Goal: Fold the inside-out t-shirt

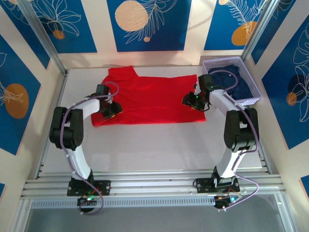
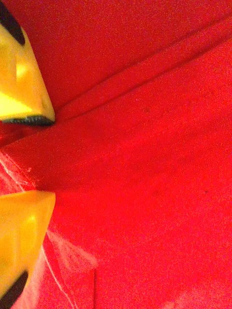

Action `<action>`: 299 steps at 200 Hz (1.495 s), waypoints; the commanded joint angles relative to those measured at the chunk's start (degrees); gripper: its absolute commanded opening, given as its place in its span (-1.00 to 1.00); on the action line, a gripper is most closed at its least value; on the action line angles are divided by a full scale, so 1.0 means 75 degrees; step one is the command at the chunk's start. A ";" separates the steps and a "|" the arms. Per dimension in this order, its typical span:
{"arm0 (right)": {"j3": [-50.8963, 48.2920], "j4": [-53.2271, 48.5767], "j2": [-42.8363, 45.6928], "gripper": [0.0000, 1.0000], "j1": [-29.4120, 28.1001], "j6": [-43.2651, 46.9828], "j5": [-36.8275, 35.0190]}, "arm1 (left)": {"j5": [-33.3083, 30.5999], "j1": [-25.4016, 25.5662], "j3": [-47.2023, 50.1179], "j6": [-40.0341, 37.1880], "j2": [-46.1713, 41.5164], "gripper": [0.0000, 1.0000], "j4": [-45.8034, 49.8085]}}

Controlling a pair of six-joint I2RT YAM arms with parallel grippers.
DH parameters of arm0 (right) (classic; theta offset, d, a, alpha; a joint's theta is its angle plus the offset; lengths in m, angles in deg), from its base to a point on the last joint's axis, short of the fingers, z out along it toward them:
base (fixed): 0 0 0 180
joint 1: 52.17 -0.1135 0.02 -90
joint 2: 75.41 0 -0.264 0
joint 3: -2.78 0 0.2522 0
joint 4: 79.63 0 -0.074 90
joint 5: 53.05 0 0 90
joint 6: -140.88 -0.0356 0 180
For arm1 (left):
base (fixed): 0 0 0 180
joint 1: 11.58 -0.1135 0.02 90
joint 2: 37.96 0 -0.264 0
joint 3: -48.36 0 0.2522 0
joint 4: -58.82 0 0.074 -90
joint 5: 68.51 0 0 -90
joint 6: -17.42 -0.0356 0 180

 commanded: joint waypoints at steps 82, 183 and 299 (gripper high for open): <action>-0.0239 0.0064 0.0234 -0.08 0.0164 0.0070 0.0187 | 0.0052 0.0081 -0.1159 -0.0225 0.0464 -1.00 0.0287; -0.0415 0.0202 0.0414 -0.07 0.0167 0.0006 0.0284 | -0.0034 0.0480 -0.6681 -0.0492 0.3602 -0.14 0.1892; 0.0154 -0.0662 -0.1003 -0.08 0.0980 0.0461 -0.0562 | -0.0919 -0.0681 0.0440 -0.0462 -0.1233 0.13 -0.0168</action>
